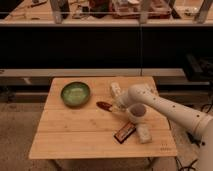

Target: Place the pepper in the ceramic bowl

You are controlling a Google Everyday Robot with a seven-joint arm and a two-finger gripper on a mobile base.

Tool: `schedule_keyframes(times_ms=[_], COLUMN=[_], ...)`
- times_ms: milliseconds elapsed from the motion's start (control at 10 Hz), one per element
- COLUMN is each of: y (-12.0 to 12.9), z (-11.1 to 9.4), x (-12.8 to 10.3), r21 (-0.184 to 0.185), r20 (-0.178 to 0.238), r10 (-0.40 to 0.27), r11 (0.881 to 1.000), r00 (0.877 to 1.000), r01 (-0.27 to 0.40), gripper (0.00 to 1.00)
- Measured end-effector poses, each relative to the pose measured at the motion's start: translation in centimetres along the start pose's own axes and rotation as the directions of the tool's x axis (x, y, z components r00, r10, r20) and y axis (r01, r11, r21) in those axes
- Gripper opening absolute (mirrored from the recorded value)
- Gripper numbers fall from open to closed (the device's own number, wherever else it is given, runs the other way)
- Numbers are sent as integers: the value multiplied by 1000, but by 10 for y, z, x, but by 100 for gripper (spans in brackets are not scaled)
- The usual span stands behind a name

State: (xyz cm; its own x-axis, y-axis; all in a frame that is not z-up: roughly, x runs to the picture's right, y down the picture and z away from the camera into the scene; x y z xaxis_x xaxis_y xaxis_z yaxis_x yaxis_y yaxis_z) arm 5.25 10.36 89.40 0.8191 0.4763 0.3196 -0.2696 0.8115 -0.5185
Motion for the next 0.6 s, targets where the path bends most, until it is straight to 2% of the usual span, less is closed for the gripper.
schedule_keyframes(times_ms=[100, 300, 500, 600], y=[4, 10, 9, 7], z=[1, 3, 0, -3], x=[0, -1, -5, -5], r21=[-13, -37, -41, -38], r20=[-1, -2, 3, 2], r10=[-2, -6, -4, 1], r11=[1000, 999, 999, 999], r00=[1000, 1000, 1000, 1000], r01=[2, 6, 4, -1], gripper=[36, 55, 75, 79])
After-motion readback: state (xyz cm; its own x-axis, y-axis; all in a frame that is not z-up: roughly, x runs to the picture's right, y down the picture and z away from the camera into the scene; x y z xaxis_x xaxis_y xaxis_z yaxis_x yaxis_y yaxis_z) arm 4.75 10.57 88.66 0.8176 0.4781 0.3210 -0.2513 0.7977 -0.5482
